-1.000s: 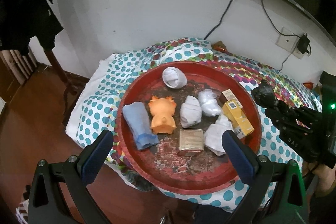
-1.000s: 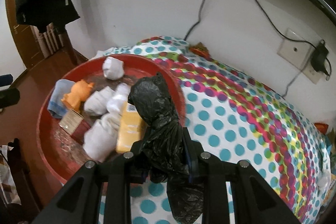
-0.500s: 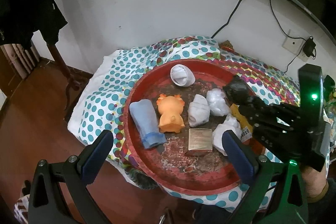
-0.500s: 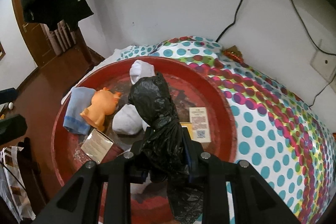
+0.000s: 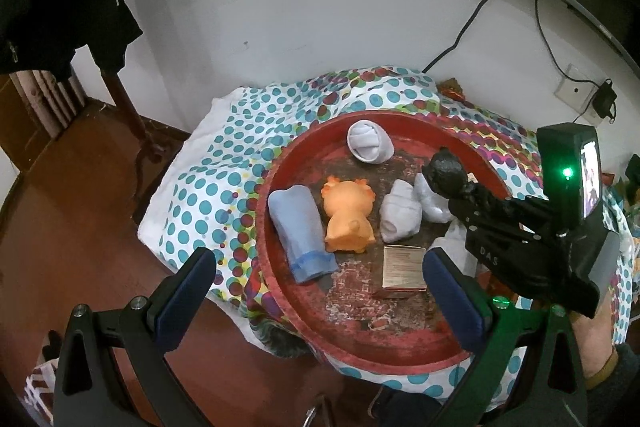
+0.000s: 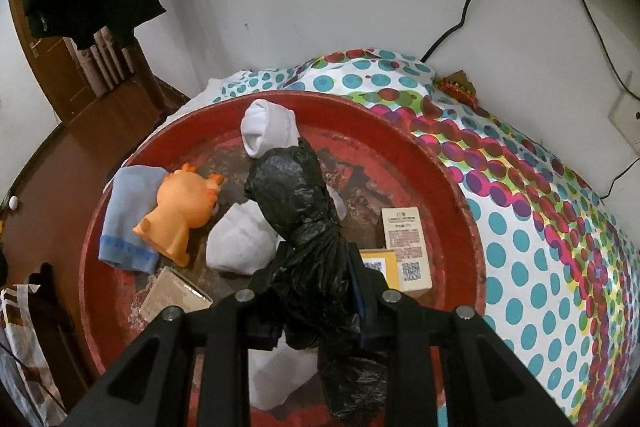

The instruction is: Organize objects

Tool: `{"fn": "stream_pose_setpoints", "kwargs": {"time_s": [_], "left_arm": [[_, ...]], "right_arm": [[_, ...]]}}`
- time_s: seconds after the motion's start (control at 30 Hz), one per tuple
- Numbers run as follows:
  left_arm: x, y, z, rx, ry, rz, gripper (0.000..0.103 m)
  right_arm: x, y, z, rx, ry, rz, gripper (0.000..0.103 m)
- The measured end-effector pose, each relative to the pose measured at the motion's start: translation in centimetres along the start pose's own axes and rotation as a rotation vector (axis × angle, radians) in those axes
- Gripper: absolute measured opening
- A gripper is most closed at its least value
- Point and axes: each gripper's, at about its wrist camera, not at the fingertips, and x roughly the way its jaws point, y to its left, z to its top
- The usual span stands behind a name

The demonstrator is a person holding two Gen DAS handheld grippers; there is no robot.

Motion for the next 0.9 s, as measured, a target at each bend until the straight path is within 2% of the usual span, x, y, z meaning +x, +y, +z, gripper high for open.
{"fn": "stream_pose_setpoints", "kwargs": {"time_s": [0.37,0.67,0.77,0.83,0.9], "left_arm": [[0.7,0.4,-0.1,-0.010,0.018,0.006,0.103],[1.1,0.0,-0.2,-0.002,0.027,0.004,0.103],[1.1,-0.1,-0.2,0.002,0.028,0.005,0.103],[1.0,-0.2,-0.3,0.003,0.028,0.003,0.103],[1.0,-0.3,-0.2,0.004,0.029,0.004,0.103]], "right_arm": [[1.8,0.4,2.1,0.024,0.012,-0.009,0.027],[1.9,0.5,2.0,0.022,0.023,-0.017,0.029],[1.9,0.4,2.0,0.026,0.026,-0.041,0.045],[1.8,0.4,1.9,0.021,0.031,-0.044,0.060],[1.4,0.5,1.8,0.016,0.026,-0.051,0.061]]}}
